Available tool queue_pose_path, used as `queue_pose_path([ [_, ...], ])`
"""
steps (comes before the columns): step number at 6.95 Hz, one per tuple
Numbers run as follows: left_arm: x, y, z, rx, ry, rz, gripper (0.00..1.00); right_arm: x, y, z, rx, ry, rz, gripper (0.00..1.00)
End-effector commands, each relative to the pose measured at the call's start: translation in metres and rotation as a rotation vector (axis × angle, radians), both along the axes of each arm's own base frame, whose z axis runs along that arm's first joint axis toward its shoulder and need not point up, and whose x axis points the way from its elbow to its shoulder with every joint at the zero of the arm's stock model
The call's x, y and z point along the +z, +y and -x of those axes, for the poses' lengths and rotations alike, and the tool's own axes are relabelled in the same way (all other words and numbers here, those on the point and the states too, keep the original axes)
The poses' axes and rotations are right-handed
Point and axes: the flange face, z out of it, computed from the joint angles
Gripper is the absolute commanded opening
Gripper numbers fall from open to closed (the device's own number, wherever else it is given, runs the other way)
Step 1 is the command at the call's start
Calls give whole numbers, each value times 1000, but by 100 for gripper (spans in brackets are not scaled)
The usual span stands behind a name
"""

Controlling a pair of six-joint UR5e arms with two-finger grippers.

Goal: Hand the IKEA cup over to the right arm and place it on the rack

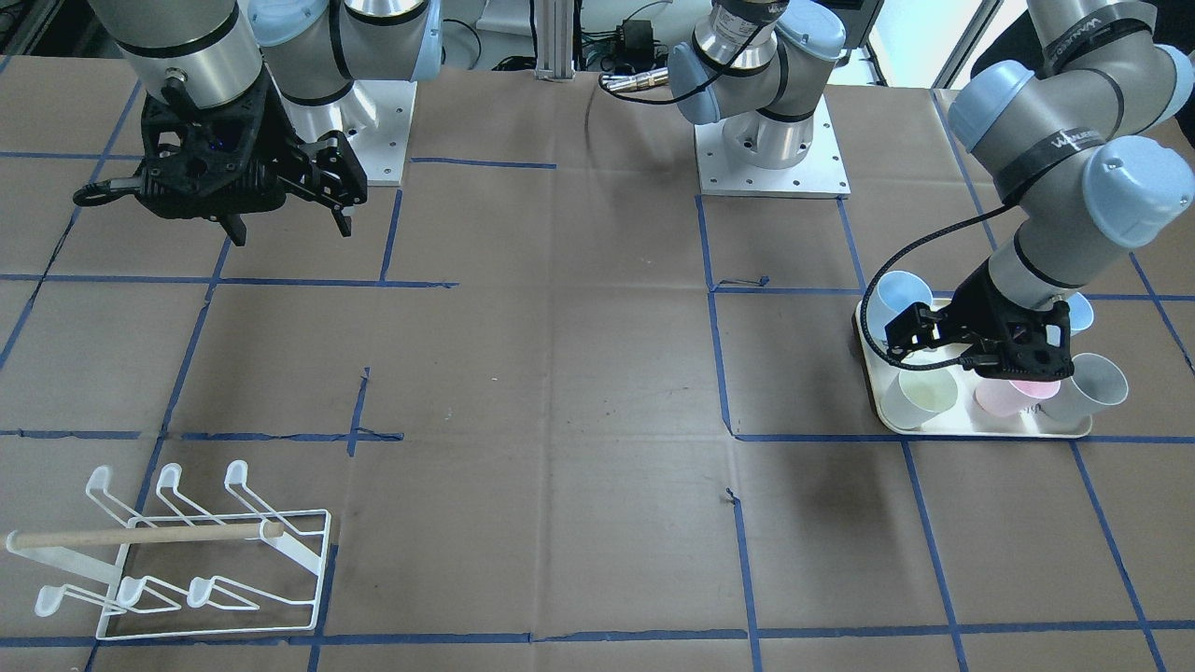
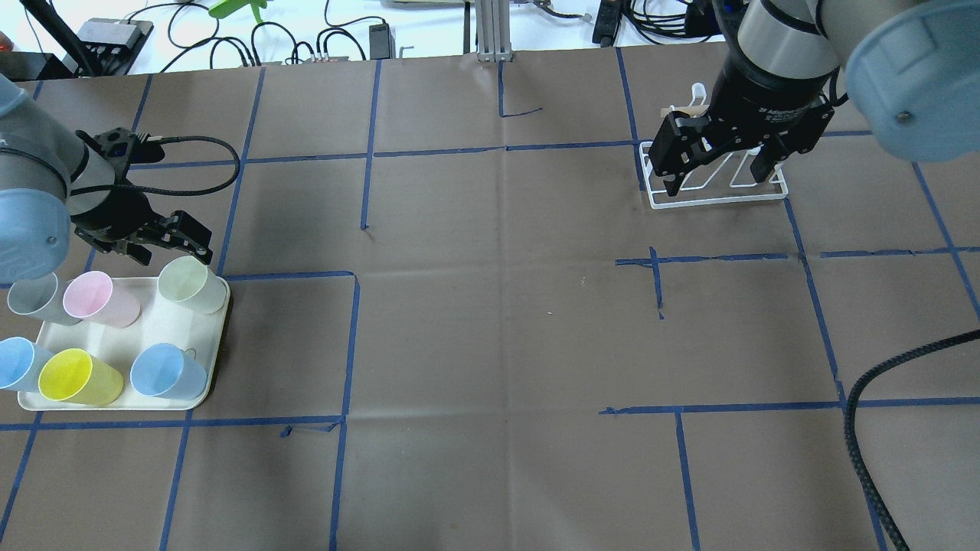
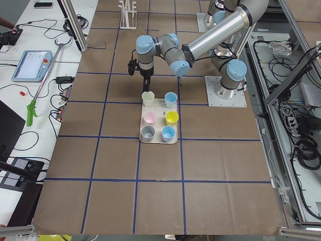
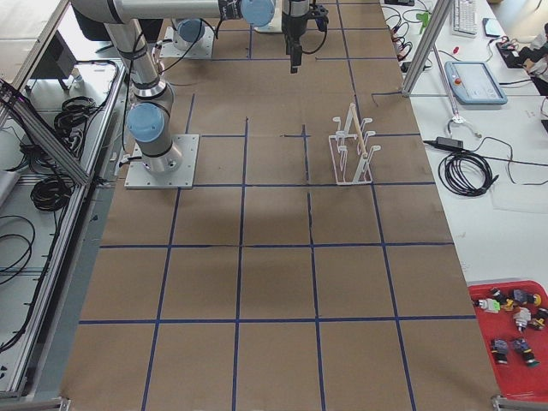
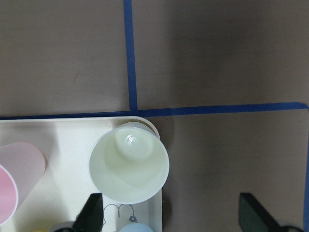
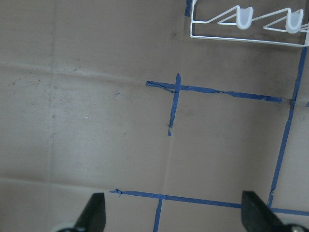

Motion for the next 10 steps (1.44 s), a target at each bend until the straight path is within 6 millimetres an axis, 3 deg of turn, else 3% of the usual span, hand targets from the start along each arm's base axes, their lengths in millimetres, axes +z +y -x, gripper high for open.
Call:
queue_pose_path([
  [1,-47,-1,0,3,15,-42,100,1,-2,0,0,0,3,100],
  [2,-61,1,1,6,24,-63,100,1,-2,0,0,0,3,100],
  [5,-68,3,1,1,24,-75,100,1,-2,0,0,0,4,100],
  [6,-67,3,1,0,21,-74,92,1,-2,0,0,-2,4,100],
  [7,-69,3,1,-2,21,-78,74,1,-3,0,0,-3,6,100],
  [9,-65,1,-4,-8,-9,-89,10,1,-3,0,-1,-3,6,100],
  [10,-64,0,-5,-6,-10,-86,0,1,-3,0,0,-3,6,100],
])
